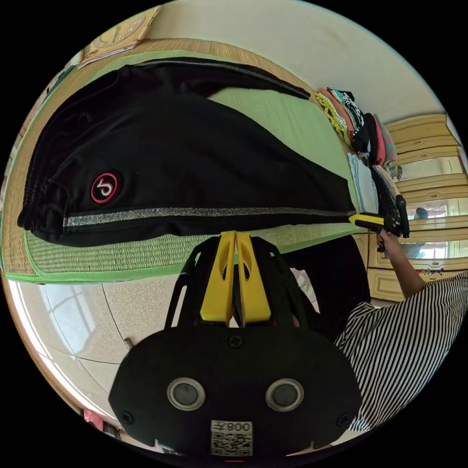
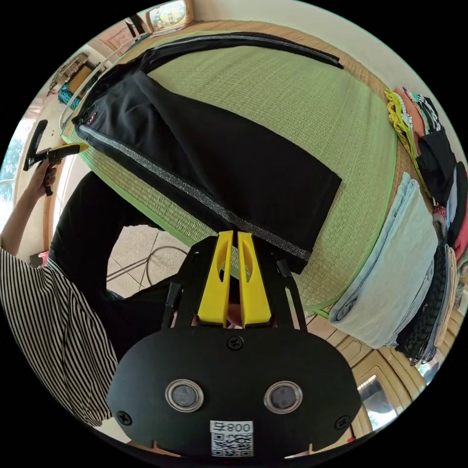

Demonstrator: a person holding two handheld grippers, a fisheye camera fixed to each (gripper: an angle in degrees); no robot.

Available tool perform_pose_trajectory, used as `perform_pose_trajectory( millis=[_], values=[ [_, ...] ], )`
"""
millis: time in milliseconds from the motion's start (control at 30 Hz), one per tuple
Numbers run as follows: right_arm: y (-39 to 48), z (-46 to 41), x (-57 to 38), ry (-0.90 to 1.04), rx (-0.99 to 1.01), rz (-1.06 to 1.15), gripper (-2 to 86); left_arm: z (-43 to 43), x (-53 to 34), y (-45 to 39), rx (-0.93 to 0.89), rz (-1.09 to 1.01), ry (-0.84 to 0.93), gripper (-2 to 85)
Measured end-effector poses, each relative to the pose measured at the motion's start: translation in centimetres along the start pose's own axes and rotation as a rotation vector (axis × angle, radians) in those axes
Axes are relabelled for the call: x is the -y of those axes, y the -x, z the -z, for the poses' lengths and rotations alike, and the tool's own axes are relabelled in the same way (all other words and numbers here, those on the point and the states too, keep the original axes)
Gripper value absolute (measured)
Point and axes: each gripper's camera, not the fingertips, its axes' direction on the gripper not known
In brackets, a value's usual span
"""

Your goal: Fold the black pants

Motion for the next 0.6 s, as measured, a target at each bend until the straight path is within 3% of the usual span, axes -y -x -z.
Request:
perform_pose_trajectory(
  millis=[233,333,600],
  values=[
    [-5.9,3.1,1.3,-0.140,-0.036,-0.256,9.4,-0.8,3.3,1.4,0.062,0.036,0.020,0.9],
    [-7.5,1.9,3.3,-0.092,-0.072,-0.320,9.2,-1.6,4.2,1.3,0.085,0.040,0.051,0.8],
    [-5.4,2.2,2.8,-0.002,-0.136,-0.275,2.2,-0.7,5.7,0.9,0.053,0.007,0.122,0.0]
  ],
)
